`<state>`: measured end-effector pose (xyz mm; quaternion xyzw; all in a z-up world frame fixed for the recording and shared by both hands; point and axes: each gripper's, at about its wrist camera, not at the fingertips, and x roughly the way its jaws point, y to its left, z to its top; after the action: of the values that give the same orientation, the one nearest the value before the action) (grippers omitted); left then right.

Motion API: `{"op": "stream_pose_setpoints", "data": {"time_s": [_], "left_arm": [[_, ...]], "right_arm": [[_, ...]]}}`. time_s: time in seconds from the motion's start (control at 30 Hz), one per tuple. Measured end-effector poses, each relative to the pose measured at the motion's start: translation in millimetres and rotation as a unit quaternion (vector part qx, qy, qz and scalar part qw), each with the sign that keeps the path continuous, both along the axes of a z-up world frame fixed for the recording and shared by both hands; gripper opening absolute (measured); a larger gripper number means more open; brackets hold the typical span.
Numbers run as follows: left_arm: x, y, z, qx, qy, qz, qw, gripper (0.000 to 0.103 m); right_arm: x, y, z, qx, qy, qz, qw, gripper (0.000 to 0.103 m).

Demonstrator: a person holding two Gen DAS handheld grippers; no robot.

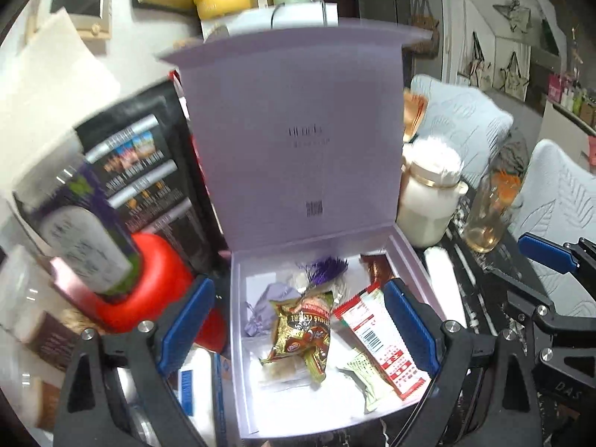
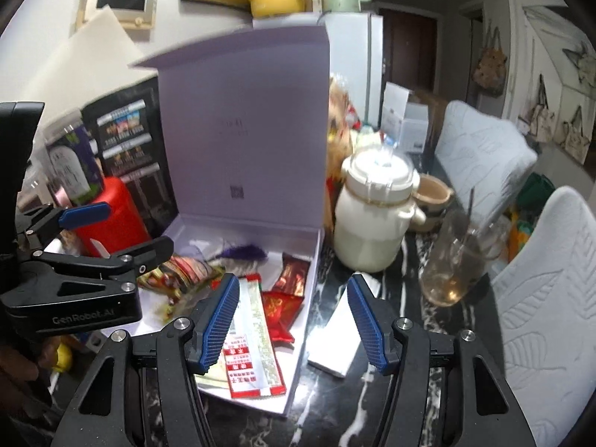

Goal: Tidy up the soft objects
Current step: 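Withdraw both grippers from the box back over the table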

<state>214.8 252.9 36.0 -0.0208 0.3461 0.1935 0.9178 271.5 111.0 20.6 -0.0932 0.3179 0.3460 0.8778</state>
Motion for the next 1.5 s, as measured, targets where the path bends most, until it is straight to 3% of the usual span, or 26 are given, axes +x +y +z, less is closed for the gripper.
{"op": "stream_pose_setpoints", "data": {"time_s": [0.33,0.37,0.67,1.1,1.5], "left_arm": [[-49,-14,54,0.017,-0.062,-0.014,0.9978,0.094],[-53,-16,58,0.016,-0.067,-0.017,0.9975,0.094],[-96,-34,84,0.032,-0.095,-0.032,0.9944,0.094],[-152,-57,83,0.047,-0.102,-0.028,0.9933,0.094],[-193,-76,51,0.022,-0.093,-0.026,0.9951,0.094]], "right_arm": [[-42,-19,57,0.048,-0.06,0.002,0.997,0.072],[-47,-21,63,0.053,-0.067,0.004,0.996,0.077],[-90,-36,96,0.073,-0.106,0.009,0.992,0.083],[-135,-59,99,0.081,-0.109,0.001,0.991,0.086],[-189,-80,74,0.072,-0.107,-0.016,0.992,0.087]]}}
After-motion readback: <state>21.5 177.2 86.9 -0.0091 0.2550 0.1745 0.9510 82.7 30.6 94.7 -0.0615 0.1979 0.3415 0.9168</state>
